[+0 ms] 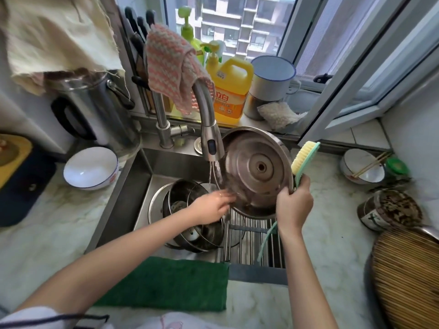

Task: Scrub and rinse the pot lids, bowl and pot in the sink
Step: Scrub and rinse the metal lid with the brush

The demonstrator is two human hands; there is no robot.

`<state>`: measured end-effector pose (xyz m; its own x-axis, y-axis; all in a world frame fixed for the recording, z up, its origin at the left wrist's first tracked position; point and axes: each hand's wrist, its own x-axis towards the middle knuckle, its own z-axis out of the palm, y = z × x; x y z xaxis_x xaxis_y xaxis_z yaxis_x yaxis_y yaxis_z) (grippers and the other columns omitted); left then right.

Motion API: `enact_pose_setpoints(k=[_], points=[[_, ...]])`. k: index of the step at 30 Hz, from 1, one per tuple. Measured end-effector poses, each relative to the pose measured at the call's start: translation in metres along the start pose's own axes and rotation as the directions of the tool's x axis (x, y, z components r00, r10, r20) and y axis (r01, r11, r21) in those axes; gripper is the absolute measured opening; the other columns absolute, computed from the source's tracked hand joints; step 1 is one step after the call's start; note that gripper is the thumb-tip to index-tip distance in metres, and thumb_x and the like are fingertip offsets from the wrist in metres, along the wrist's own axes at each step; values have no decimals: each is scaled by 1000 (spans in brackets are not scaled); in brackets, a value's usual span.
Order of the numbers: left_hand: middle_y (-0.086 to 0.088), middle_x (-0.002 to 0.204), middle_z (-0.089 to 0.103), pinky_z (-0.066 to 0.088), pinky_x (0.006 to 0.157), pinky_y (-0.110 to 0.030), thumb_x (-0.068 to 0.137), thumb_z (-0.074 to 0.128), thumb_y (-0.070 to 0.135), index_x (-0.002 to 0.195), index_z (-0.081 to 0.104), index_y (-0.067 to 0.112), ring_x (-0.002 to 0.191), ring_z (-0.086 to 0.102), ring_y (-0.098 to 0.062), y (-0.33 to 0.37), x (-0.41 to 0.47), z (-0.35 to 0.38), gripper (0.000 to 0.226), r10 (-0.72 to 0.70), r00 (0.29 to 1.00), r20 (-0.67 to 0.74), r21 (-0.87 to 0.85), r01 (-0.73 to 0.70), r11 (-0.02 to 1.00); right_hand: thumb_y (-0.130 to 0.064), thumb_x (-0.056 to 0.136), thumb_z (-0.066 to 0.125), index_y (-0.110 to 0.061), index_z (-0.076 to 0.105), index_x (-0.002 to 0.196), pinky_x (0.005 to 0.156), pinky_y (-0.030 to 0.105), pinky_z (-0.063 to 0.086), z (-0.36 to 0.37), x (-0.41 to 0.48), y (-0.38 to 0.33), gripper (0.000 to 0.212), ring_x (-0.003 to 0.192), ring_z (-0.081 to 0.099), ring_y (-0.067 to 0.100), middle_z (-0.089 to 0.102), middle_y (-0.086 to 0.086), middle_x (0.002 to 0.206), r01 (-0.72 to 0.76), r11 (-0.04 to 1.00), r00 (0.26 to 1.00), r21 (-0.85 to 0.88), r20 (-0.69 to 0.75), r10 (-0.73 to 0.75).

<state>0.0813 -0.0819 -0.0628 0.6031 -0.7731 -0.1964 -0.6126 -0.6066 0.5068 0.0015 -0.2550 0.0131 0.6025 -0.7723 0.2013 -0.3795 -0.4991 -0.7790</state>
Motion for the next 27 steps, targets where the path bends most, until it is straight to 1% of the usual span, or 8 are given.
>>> enact_pose_setpoints(k=[3, 6, 9, 11, 14, 18, 21, 27], points=[[-1, 131, 60, 48, 93, -31, 95, 44, 18, 125, 60, 17, 107, 61, -18, 7, -16, 1, 34, -55, 995, 87, -282, 77, 956, 5, 81, 60, -2, 52, 124, 71, 41, 52, -7, 0, 12, 44, 86, 65, 40, 67, 21, 102, 217, 976, 975, -11, -45, -217], [9, 99, 71, 54, 83, -47, 91, 47, 19, 102, 67, 26, 89, 67, -33, 0, -32, 5, 24, -205, 977, 55, -545, 201, 814, 13, 73, 55, -2, 45, 124, 63, 40, 53, -23, 1, 31, 54, 77, 65, 40, 65, 27, 96, 451, 887, 885, -99, -76, -459], [17, 97, 66, 55, 81, -25, 94, 54, 12, 103, 65, 23, 85, 65, -4, -7, -43, 5, 19, -332, 943, -32, -559, 259, 788, -4, 78, 44, -6, 39, 123, 58, 40, 52, -41, 8, 43, 45, 71, 65, 40, 63, 28, 89, 519, 842, 839, -144, -105, -535], [15, 94, 66, 50, 69, -12, 92, 53, 3, 104, 64, 20, 79, 59, 8, -11, -46, 2, 24, -387, 916, -105, -579, 261, 773, 3, 77, 51, -7, 38, 122, 58, 39, 51, -52, 21, 38, 48, 71, 65, 41, 63, 29, 88, 541, 827, 823, -155, -104, -558], [14, 93, 66, 46, 68, -11, 89, 52, 1, 101, 63, 22, 82, 61, 2, -16, -48, -6, 27, -438, 881, -177, -598, 257, 759, 22, 65, 59, -5, 43, 124, 64, 36, 50, -58, 51, 23, 67, 75, 65, 40, 64, 27, 94, 604, 766, 784, -221, -6, -621], [7, 98, 64, 48, 85, -24, 86, 54, 1, 102, 61, 19, 92, 61, -9, -16, -45, -10, 25, -462, 855, -236, -556, 271, 786, 15, 70, 56, -1, 56, 124, 68, 44, 53, -32, 96, 8, 57, 83, 66, 42, 67, 22, 108, 660, 690, 751, -297, 228, -620], [-3, 113, 54, 43, 86, -26, 85, 59, 9, 114, 57, 14, 98, 57, -16, -19, -45, -2, 29, -541, 827, -151, -483, 416, 770, 1, 81, 54, -12, 56, 128, 69, 44, 51, 0, 120, 6, 49, 87, 65, 41, 66, 15, 111, 676, 630, 735, -383, 404, -544], [-3, 125, 45, 41, 85, -25, 87, 61, 15, 128, 49, 15, 105, 51, -14, -15, -53, 14, 44, -594, 800, -81, -436, 508, 743, -8, 87, 52, -20, 58, 123, 67, 38, 48, 49, 147, 5, 39, 91, 65, 36, 67, 9, 107, 735, 550, 673, -397, 527, -519]])
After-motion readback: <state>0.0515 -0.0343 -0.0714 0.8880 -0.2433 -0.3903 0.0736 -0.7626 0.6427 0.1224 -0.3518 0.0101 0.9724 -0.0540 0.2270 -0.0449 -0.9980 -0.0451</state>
